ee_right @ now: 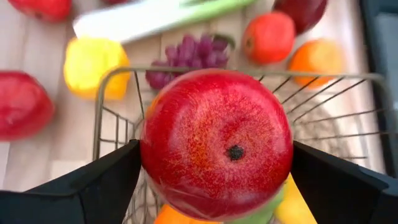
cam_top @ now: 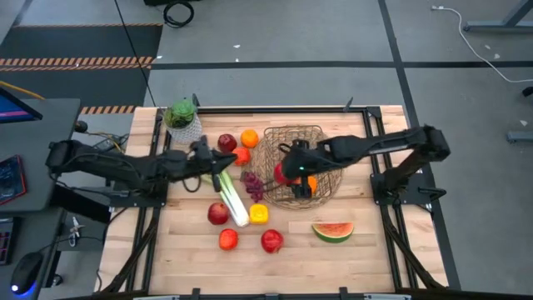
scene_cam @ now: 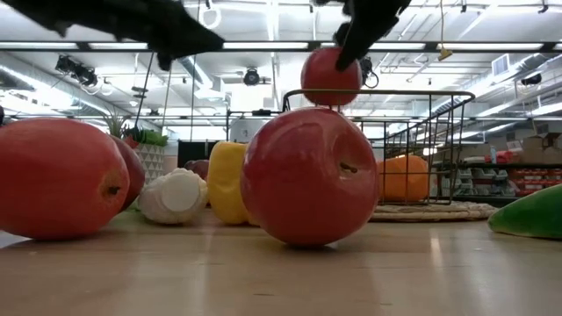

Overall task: Build produce basket
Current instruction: Put the apple into the wire basket

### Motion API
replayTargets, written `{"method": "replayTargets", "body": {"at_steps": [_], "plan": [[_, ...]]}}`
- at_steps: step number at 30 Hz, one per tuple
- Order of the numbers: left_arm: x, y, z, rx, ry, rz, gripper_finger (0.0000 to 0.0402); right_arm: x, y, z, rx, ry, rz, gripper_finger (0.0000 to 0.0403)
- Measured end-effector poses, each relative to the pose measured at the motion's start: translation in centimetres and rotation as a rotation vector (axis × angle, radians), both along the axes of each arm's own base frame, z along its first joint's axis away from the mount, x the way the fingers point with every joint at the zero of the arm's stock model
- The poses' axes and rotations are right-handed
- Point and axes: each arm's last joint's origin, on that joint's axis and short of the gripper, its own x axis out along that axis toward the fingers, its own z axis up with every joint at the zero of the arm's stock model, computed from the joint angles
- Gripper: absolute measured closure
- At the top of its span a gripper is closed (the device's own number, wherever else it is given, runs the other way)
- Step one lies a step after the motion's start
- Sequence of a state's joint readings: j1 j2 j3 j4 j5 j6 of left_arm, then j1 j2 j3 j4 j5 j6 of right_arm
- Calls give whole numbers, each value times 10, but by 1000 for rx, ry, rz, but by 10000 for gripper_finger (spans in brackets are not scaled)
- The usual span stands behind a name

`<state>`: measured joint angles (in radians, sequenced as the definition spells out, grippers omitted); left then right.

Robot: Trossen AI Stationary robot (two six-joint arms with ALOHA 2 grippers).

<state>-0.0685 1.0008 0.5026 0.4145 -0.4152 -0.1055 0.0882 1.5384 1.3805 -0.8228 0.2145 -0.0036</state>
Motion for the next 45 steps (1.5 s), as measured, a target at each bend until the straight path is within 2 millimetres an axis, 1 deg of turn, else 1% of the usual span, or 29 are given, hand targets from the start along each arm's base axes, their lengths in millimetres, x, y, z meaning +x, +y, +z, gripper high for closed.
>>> {"method": "replayTargets", "body": {"at_steps": [3,6,10,13,15,18,20,22,27,33,41,45], "plan": [[21,-1,1,-21,31,1,361,-11,5,4,-21,-59,2,3],[44,-3,3,-34,52,3,361,-17,9,6,-30,-113,8,3],[75,-5,7,-34,68,3,361,-17,11,-7,-44,-116,33,3],[97,-7,4,-31,95,4,361,-15,11,-19,-53,-95,41,3],[110,-7,2,-22,105,2,361,-12,12,-25,-59,-90,46,3],[123,-8,1,-5,116,-1,361,-11,12,-27,-58,-91,43,3],[124,-9,1,-5,124,-3,361,-9,12,-29,-55,-89,36,3],[129,-10,5,-13,90,-41,361,-8,12,-32,-60,-84,29,3],[132,-12,3,-23,76,-112,361,-4,12,-32,-75,-108,14,3],[134,-12,-1,-22,85,-111,361,0,12,-29,-86,-160,-7,3],[134,-12,2,-21,60,-112,362,0,10,-29,-71,-164,-33,3],[140,-13,-12,-22,105,-110,361,0,11,-19,-78,-180,-35,3]]}}
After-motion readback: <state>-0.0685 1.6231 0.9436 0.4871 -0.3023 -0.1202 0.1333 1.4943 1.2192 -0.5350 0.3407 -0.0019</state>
